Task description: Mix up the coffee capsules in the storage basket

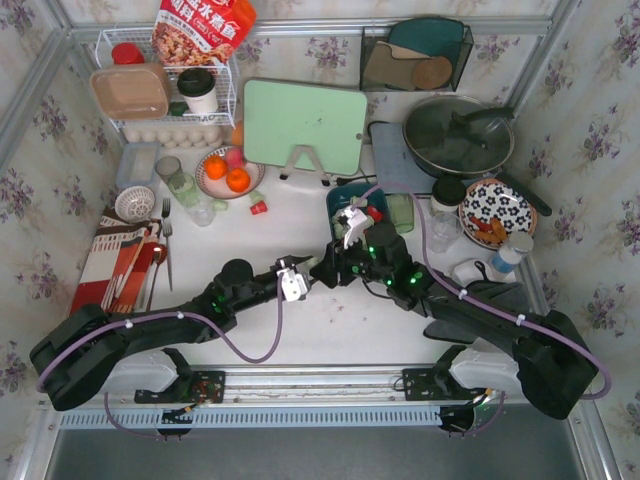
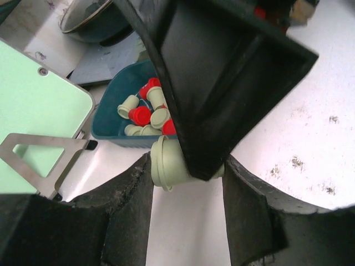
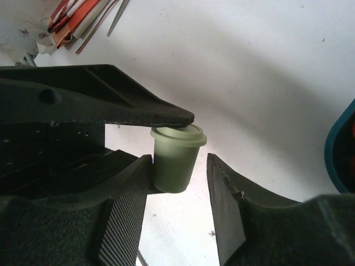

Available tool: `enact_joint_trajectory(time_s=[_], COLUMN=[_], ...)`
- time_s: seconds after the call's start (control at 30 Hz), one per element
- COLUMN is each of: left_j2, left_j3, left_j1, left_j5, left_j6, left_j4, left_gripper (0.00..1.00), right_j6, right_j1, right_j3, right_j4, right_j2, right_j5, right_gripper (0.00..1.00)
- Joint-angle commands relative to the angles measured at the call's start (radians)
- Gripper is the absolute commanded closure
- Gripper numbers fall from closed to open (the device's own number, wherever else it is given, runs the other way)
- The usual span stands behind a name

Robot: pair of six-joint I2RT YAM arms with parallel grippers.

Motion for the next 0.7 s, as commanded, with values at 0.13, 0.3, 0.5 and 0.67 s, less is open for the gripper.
enact_joint_trajectory(time_s=[0.13,0.3,0.5,0.67], left_j2=[0.012,0.017,0.018,0.01], left_j3=[0.028,0.049,0.052,0.062], left_j1=[-0.01,-0.01,-0.009,-0.005], left_j5=[-0.014,-0.074,-0.188,-0.29], left_j6=[-0.014,-0.036,-0.065,-0.121], left_j4=[0.051,0.02,-0.011,-0.036], left_gripper=[0.84,0.19,0.01,0.01], right_j6=[0.022,0.029,-0.054,-0.171], right_j1=[0.005,0.006,0.005,-0.012], right_j3=[-0.006,-0.019,-0.029,-0.081], right_j4=[0.052,0.046,0.008,0.091], right_j2=[0.035,0.001,-0.061,-0.01], right_j5=[0.001,0.097,0.449,0.869], right_gripper=[0.58,0.85,0.93,0.93])
